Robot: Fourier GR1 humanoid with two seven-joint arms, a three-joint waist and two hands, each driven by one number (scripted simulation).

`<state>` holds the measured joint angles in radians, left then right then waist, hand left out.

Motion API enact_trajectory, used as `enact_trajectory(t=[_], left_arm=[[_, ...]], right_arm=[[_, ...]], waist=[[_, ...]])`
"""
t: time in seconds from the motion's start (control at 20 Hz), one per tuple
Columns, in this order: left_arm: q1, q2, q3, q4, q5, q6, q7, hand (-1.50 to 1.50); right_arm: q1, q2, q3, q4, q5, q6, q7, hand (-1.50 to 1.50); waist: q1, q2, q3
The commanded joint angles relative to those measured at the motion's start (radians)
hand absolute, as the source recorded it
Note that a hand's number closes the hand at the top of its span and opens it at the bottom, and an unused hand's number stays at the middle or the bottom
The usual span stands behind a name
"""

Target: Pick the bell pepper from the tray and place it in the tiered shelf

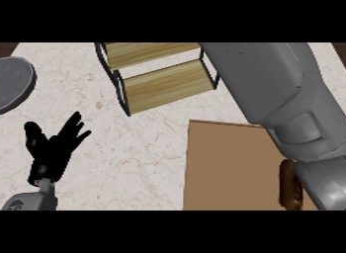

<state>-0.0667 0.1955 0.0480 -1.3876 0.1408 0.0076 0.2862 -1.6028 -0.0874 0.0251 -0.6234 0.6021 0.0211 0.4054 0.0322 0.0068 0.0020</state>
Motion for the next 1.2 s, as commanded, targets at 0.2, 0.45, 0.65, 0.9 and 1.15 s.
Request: enact_trajectory(t=[0.2,0.45,0.65,0.9,1.15], left_arm=[[-0.006,-0.033,-0.034,0.007,-0.032,0.025,0.041,0.00],[0.008,-0.022,-0.023,-0.007,-0.023,0.006,0.031,0.00],[-0.016,-0.012,0.007,0.013,-0.006,0.005,0.044,0.00],[0.006,-0.015,0.007,0.054,-0.019,-0.010,-0.014,0.00],[0.000,-0.009,0.019,0.066,-0.006,-0.026,-0.019,0.00]], right_arm=[[-0.066,0.004,-0.054,0.171,0.000,-0.059,-0.152,1.50],[-0.091,-0.048,-0.079,0.216,-0.006,-0.015,-0.205,1.50],[-0.087,-0.032,-0.035,0.229,0.047,-0.014,-0.188,1.50],[-0.050,-0.012,-0.196,0.221,-0.076,-0.203,-0.151,-1.50],[-0.088,-0.005,-0.296,0.201,-0.173,-0.227,-0.137,-1.50]], waist=[[0.010,0.006,-0.004],[0.008,0.005,-0.003],[-0.003,0.001,-0.003],[0.006,0.008,-0.004],[0.002,0.006,-0.004]])
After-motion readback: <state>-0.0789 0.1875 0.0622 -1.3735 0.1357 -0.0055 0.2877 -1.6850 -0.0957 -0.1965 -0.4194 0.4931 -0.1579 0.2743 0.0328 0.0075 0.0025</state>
